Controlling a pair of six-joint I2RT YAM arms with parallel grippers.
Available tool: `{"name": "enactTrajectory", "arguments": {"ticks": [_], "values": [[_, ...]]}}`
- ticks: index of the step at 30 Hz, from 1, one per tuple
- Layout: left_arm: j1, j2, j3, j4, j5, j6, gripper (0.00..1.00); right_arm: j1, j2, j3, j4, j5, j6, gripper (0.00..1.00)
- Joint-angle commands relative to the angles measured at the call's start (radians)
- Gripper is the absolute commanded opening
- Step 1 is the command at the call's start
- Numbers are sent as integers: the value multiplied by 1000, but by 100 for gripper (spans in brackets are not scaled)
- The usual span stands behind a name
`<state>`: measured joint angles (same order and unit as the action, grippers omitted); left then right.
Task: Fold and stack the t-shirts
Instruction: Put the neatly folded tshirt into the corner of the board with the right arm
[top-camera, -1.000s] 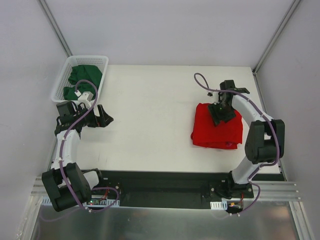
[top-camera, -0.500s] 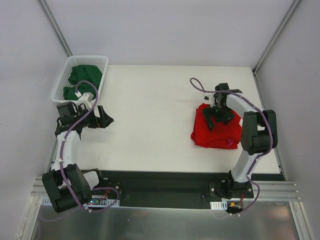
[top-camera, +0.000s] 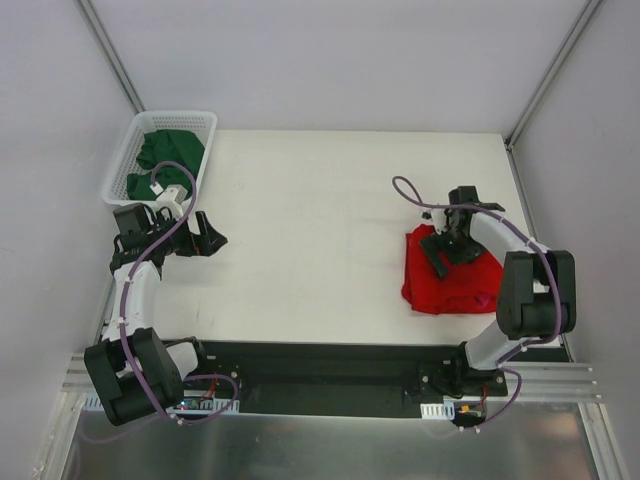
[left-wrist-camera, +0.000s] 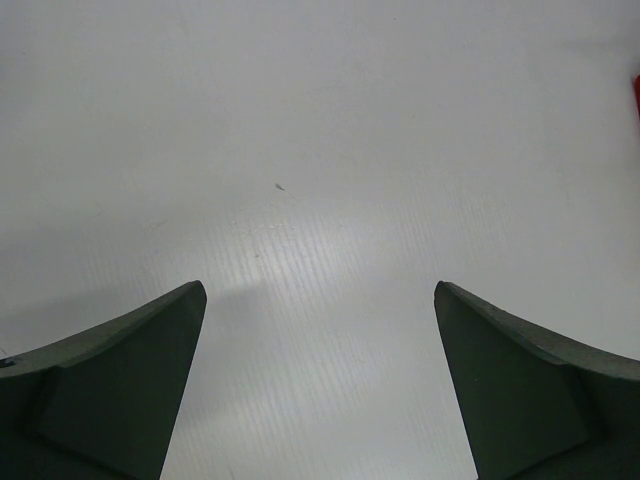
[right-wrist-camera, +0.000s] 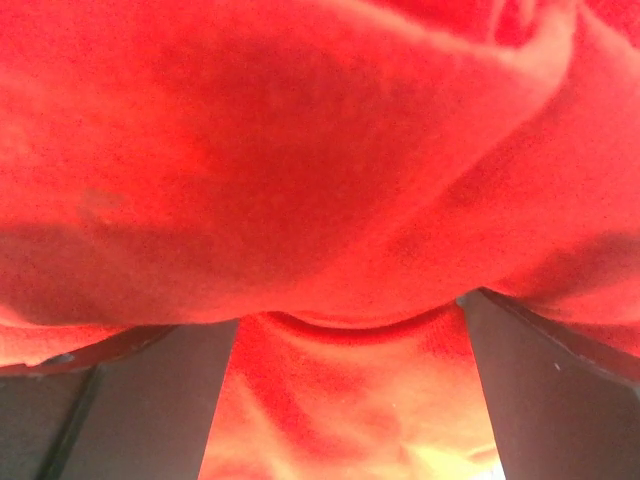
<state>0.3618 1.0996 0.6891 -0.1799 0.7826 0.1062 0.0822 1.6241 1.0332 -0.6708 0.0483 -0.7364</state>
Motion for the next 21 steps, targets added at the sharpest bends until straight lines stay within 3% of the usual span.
{"name": "enactTrajectory", "arguments": {"ticks": [1,9,16,21], "values": [[8,-10,10,19,26,18,99,-79,-93,-84,-104,35,-109,96],[8,-27,13,19,35,-10,99,-298,-222,-117,-165,-37,-318,96],[6,-41,20,19,24,-17,99,-553,-149,-67,-204,-154,-474,96],[8,-53,16,19,9,-13,99,-596,-147,-39,-239,-198,-488,96]]}}
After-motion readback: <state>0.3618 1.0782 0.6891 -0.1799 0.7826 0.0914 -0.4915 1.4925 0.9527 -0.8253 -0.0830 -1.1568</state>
